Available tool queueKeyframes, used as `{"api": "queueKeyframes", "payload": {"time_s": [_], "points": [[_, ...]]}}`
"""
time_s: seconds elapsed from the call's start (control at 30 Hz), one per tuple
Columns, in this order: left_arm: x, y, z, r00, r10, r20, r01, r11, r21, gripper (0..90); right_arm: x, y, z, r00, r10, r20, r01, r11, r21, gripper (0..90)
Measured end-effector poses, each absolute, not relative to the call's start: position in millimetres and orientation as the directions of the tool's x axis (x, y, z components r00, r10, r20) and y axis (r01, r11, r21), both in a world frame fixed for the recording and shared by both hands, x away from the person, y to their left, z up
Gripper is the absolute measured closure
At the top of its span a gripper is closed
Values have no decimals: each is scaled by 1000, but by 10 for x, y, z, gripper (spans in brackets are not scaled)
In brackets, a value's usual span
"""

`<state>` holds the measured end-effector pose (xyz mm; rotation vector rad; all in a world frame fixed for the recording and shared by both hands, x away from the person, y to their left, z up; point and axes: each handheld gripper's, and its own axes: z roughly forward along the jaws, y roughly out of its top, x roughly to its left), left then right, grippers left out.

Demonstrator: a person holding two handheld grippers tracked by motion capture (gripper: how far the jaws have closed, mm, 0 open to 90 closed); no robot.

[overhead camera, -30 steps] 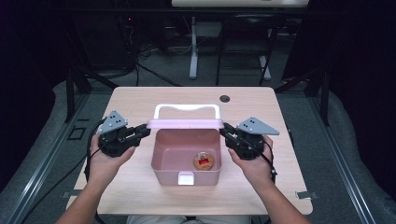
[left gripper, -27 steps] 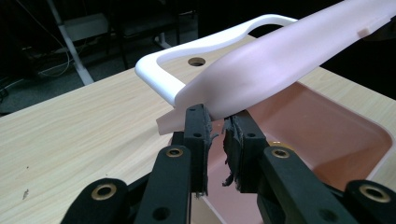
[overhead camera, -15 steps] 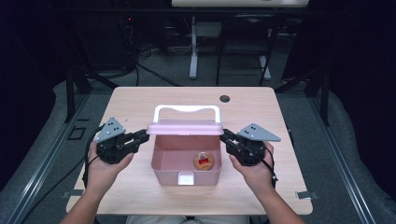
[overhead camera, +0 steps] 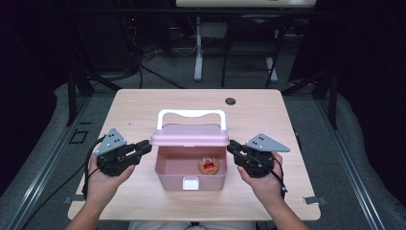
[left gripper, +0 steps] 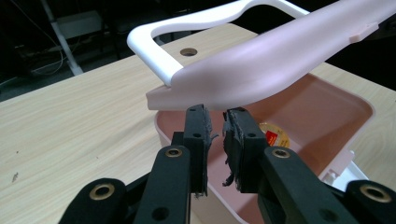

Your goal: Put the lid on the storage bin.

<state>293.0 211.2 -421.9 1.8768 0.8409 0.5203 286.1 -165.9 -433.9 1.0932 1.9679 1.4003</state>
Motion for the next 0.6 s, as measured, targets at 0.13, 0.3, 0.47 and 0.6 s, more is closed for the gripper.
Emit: {"api": "queueKeyframes", "payload": {"time_s": [0.13, 0.3, 0.47, 0.6], "points": [[2894, 2110, -4254, 677, 736, -8, 323, -287, 902, 794, 2815, -1668, -4363, -567, 821, 57, 327, 161, 931, 815], [2862, 2104, -4279, 679, 734, -4, 325, -296, 898, 795, 2747, -1677, -4415, -571, 819, 53, 323, 165, 932, 825], [2849, 2112, -4309, 679, 734, -10, 330, -292, 898, 797, 2709, -1687, -4459, -573, 818, 58, 332, 167, 928, 834], [2835, 2113, -4324, 681, 732, -11, 334, -297, 895, 799, 2661, -1709, -4518, -569, 819, 71, 345, 160, 925, 842]]}}
